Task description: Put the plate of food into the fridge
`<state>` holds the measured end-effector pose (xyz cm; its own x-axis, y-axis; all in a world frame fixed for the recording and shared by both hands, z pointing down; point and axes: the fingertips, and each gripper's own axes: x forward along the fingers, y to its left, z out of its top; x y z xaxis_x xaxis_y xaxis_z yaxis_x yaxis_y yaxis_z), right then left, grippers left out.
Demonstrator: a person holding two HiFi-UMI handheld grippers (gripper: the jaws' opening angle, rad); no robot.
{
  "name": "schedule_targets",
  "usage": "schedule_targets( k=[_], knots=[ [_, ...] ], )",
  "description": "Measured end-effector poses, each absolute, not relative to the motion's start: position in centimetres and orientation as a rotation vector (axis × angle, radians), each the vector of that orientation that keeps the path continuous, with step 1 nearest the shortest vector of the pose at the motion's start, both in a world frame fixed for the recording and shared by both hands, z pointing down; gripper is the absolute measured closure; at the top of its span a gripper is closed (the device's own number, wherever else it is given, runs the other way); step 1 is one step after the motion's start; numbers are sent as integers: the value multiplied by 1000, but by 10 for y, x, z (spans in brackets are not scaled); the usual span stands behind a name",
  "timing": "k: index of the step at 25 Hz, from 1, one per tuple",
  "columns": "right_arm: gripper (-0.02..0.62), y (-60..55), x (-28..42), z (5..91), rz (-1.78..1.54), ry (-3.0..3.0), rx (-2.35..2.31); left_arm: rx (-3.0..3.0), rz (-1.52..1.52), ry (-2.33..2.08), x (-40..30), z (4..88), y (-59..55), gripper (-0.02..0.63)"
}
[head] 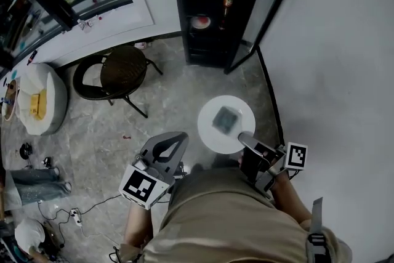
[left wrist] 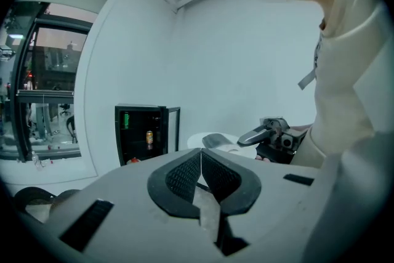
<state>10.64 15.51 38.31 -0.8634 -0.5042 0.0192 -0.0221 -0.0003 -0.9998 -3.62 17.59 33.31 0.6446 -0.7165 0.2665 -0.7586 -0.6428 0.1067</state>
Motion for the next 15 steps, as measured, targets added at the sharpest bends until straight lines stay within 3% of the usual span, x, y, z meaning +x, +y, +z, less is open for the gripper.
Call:
schedule_targets(
  k=[15],
  knots=[
    [551, 74, 168, 383, -1971, 1963, -487, 2598, 333, -1312, 21, 327, 104, 594]
  ],
)
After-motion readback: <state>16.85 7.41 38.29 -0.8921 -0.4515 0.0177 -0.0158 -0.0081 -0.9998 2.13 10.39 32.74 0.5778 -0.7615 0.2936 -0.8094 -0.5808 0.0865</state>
